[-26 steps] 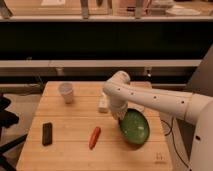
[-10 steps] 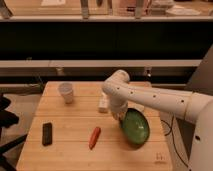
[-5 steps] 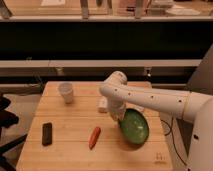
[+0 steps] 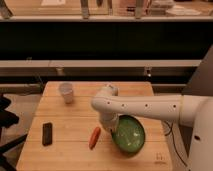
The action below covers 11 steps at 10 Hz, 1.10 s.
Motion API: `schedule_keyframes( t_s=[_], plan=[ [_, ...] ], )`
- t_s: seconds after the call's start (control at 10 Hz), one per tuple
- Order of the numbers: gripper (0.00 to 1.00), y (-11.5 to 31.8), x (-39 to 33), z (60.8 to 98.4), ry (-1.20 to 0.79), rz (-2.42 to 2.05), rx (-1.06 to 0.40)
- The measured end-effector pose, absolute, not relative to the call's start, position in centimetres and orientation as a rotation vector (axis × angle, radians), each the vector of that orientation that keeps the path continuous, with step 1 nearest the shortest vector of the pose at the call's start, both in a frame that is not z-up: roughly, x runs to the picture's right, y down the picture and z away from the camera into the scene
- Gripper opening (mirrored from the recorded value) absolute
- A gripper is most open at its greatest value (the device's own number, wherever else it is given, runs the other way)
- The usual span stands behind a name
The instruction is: Drag the ceramic bowl in a circle
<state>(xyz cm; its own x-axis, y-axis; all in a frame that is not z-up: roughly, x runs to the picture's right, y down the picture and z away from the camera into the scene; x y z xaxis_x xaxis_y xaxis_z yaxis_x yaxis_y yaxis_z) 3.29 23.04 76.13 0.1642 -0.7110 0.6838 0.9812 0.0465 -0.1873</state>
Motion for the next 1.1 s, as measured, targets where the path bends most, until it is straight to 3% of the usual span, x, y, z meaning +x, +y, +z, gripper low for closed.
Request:
schedule_keyframes(
  t_s=[0.5, 0.7, 1.1],
  plan=[
    [0.01, 26.8, 8.9, 75.4, -0.455, -1.270, -0.813],
    [0.10, 26.1, 11.6, 76.8, -0.451, -1.216, -0.832],
    [0.00, 24.6, 10.8, 77.0, -0.452, -1.239, -0.816]
  ],
)
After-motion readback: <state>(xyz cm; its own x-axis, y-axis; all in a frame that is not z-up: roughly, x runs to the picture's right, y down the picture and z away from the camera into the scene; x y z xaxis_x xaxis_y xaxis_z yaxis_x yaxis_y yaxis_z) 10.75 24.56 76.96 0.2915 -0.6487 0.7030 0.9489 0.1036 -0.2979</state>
